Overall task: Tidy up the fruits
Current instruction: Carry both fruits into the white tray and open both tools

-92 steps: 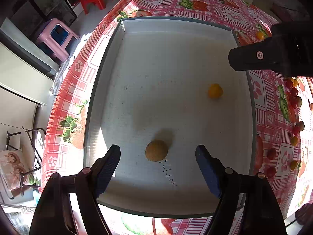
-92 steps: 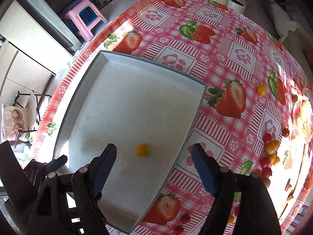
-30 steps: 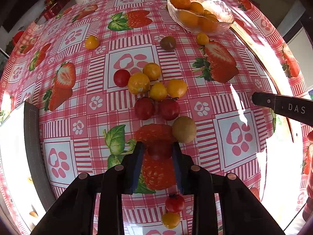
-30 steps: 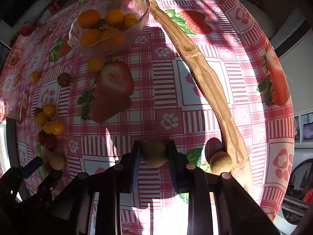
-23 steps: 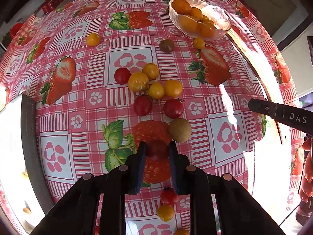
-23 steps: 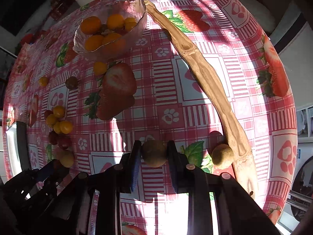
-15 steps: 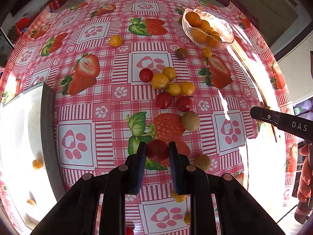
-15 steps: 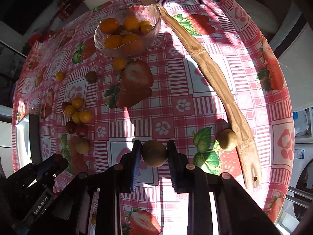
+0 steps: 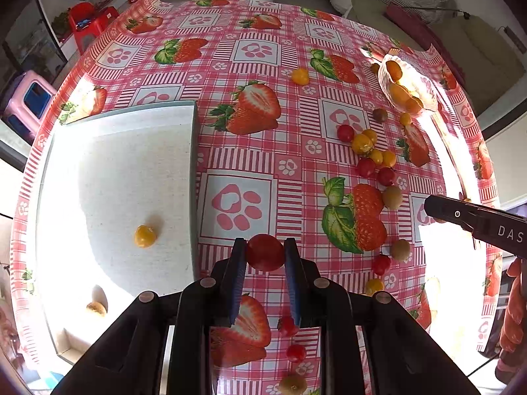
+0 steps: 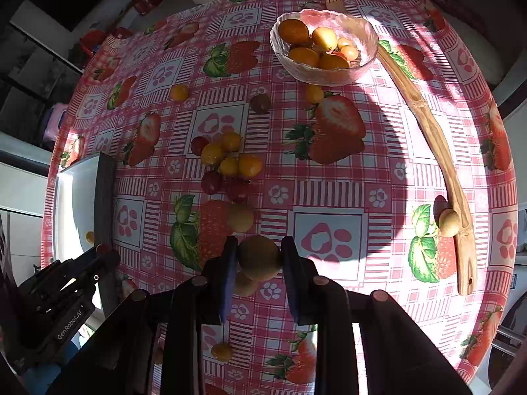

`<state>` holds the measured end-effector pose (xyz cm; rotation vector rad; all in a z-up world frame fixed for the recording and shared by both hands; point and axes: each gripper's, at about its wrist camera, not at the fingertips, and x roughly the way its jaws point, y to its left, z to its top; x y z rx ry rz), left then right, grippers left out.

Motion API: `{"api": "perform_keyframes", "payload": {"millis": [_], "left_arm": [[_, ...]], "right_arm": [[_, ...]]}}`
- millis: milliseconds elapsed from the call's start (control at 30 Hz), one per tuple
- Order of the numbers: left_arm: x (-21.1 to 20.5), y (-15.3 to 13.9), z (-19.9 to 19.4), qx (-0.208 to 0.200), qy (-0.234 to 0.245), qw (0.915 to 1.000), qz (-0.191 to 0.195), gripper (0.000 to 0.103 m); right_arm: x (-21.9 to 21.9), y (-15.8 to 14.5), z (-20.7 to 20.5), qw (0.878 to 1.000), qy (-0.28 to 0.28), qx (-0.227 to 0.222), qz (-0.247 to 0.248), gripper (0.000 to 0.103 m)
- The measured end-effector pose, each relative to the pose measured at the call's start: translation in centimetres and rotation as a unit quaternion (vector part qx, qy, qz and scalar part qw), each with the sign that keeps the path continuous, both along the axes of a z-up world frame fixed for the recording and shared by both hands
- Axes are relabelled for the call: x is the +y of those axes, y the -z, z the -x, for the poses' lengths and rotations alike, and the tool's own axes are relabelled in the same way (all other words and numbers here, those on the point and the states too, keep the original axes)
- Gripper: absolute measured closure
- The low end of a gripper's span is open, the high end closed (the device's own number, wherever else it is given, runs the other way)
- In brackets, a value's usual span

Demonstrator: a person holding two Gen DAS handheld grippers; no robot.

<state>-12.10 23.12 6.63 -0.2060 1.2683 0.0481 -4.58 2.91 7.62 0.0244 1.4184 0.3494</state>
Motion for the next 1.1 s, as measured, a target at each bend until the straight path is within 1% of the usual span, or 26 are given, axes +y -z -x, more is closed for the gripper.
{"api": "perform_keyframes", "payload": {"millis": [300,533,733,933,967,1000,1033,1067,1100], "left_arm": [[8.3,0.4,2.9,0.001,-0.074,0.9971,-0.016,0.079],[13.9,1.6,4.1,0.01,-0.112,0.9928,-0.042,0.079],[16.7,3.7,4.0,0.027,-0.121,0.9902,-0.064,0.079],[17.6,5.4,4.2,0.048,-0.121,0.9893,-0.067,0.078],[17.6,5.6,4.3,0.05,-0.119,0.9894,-0.067,0.075],[17.6,5.6,4.3,0.047,-0.118,0.9893,-0.072,0.058],[17.6,5.5,4.4,0.044,-0.116,0.9896,-0.074,0.043],[17.5,5.3,4.6,0.034,-0.115,0.99,-0.075,0.025],[17.3,5.1,4.7,0.025,-0.111,0.9906,-0.076,0.025]], "right_arm": [[9.9,0.1,1.9,0.997,-0.082,0.007,-0.01,0.073],[18.1,0.5,2.3,0.99,-0.139,0.009,-0.02,0.073],[23.8,2.2,2.3,0.985,-0.17,0.02,-0.02,0.073],[27.5,4.6,1.8,0.983,-0.179,0.035,-0.009,0.073],[27.9,4.9,1.7,0.983,-0.182,0.037,-0.005,0.073],[28.3,5.3,1.7,0.982,-0.185,0.038,0.002,0.073],[28.6,5.7,1.7,0.981,-0.188,0.038,0.008,0.073],[28.8,6.0,1.8,0.981,-0.191,0.039,0.012,0.073],[29.0,6.3,1.8,0.98,-0.194,0.04,0.017,0.073]]}}
